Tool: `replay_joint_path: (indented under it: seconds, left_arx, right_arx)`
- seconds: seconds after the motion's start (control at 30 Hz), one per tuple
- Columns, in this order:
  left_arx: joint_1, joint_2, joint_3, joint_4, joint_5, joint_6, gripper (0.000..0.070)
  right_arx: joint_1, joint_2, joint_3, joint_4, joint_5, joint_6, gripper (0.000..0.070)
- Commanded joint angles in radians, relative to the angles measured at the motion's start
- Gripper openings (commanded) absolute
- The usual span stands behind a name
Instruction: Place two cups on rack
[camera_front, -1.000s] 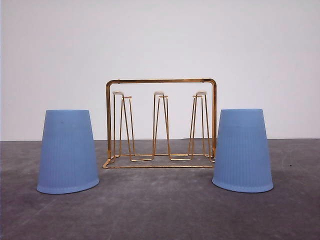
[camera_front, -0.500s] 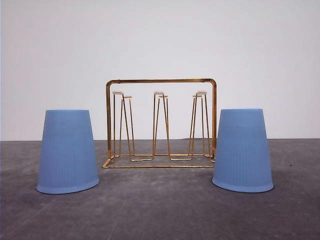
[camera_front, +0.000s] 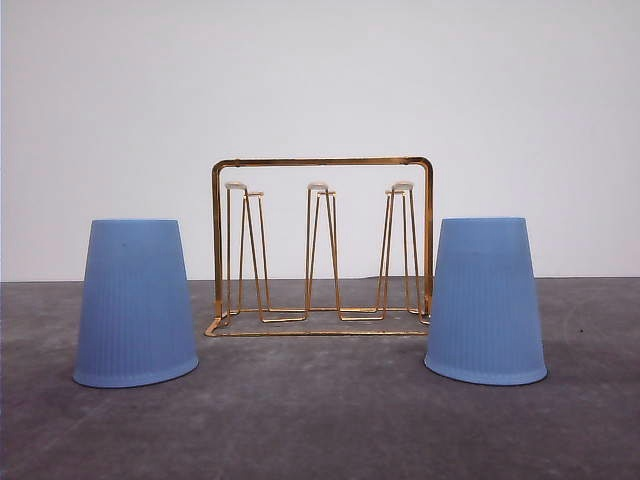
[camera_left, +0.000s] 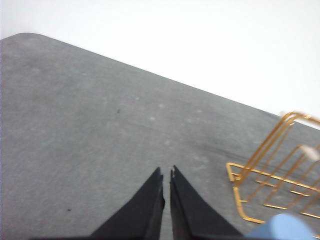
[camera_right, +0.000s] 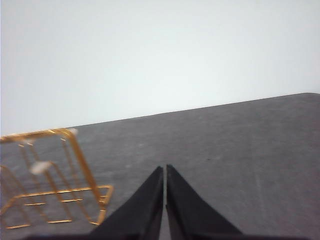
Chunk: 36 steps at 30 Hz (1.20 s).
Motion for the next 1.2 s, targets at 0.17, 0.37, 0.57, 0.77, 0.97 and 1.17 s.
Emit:
replay_joint_path:
  seconds: [0.17,0.37,0.57,0.77,0.97,1.17]
  left_arx:
    - [-0.012,0.379,0.376,-0.176,0.132,0.159,0.0004]
    - [-0.065,0.638,0.561,-0.302,0.158,0.296,0.0027]
    - [-0.125,0.785,0.58,-0.343,0.157,0.335,0.0028]
    - [-0.149,0.847,0.58,-0.374,0.158,0.338,0.006]
    - [-0.159,0.852,0.58,-0.381,0.158,0.333,0.0571]
    - [-0.181,0.852,0.58,-0.366,0.161,0.277,0.0596]
  right_arx:
    - [0.012,0.369,0.312,-0.203,-0.17,-0.103,0.0005]
    - [0.076,0.626,0.466,-0.392,-0.201,-0.233,0.0006]
    - [0.129,0.766,0.476,-0.439,-0.199,-0.257,0.0006]
    - [0.149,0.787,0.476,-0.454,-0.197,-0.257,0.0093]
    - [0.152,0.787,0.476,-0.465,-0.197,-0.26,0.0668]
    - [0.152,0.787,0.476,-0.465,-0.197,-0.26,0.07]
